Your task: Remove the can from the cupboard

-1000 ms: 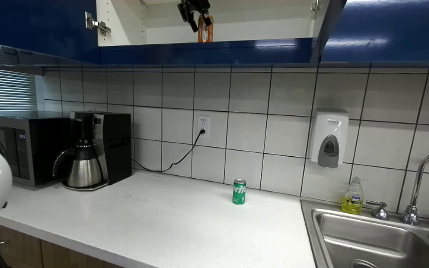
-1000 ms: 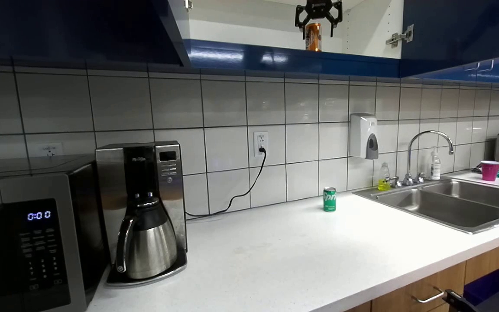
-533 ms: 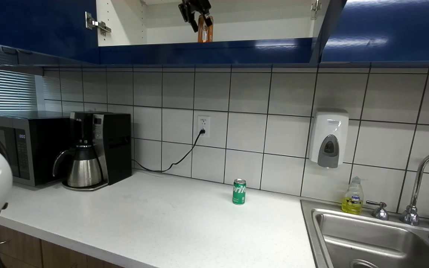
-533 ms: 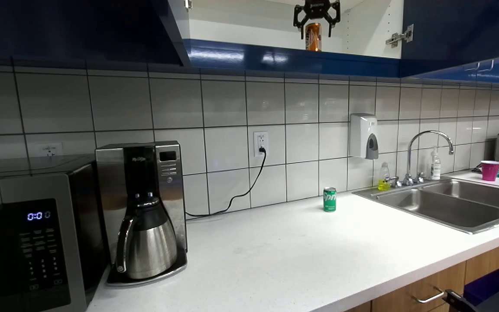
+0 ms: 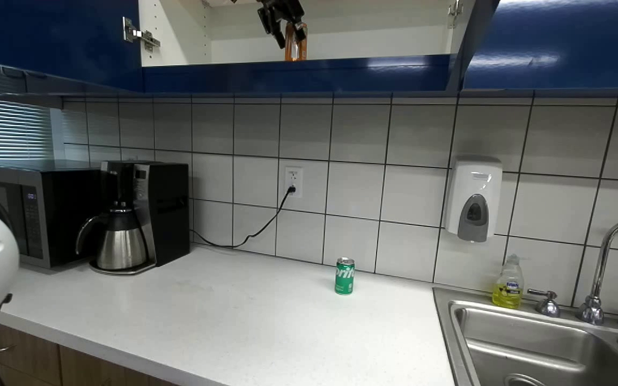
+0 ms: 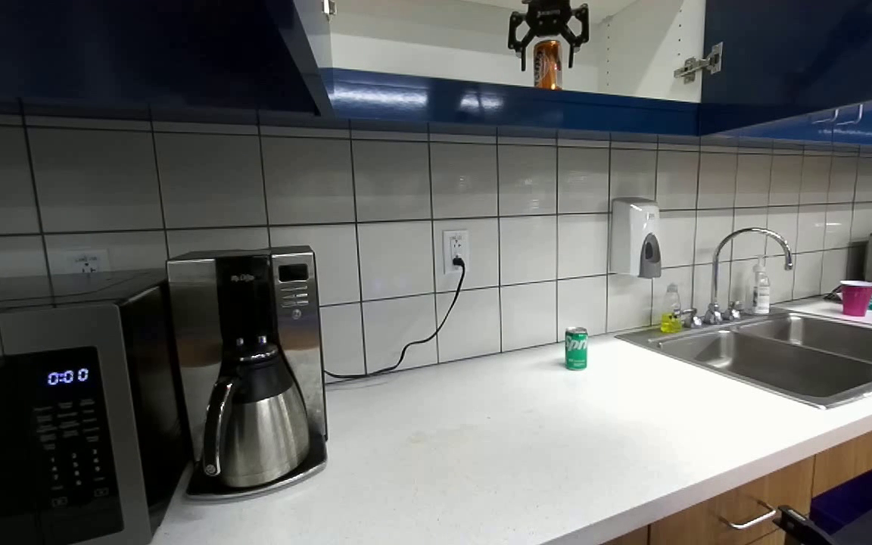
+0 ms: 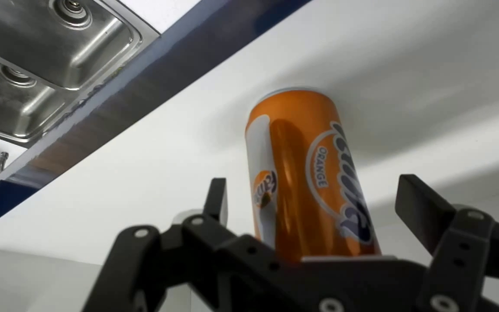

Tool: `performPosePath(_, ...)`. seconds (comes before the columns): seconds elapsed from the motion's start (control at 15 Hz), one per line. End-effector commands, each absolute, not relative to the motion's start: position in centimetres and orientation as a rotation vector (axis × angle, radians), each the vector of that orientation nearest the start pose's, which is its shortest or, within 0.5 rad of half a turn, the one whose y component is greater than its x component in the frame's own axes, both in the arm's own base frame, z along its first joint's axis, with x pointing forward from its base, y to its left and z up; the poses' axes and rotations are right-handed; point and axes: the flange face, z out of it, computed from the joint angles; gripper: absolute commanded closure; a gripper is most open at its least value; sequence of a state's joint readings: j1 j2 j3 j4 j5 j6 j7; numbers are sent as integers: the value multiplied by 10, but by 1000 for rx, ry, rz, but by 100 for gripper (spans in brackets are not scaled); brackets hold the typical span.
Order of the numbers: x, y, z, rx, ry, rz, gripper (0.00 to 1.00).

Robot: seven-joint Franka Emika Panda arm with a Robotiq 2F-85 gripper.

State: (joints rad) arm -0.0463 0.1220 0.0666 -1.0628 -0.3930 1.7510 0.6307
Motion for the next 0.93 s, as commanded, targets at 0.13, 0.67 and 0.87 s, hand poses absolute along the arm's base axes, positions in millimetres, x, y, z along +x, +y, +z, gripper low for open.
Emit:
performPosePath(0.13, 577, -23, 827, -2966, 1042, -1081, 0)
performPosePath(0.67, 581, -23, 827, -2957, 1050, -1089, 0)
performPosePath(0.87, 583, -24, 826, -2955, 1054, -1090, 0)
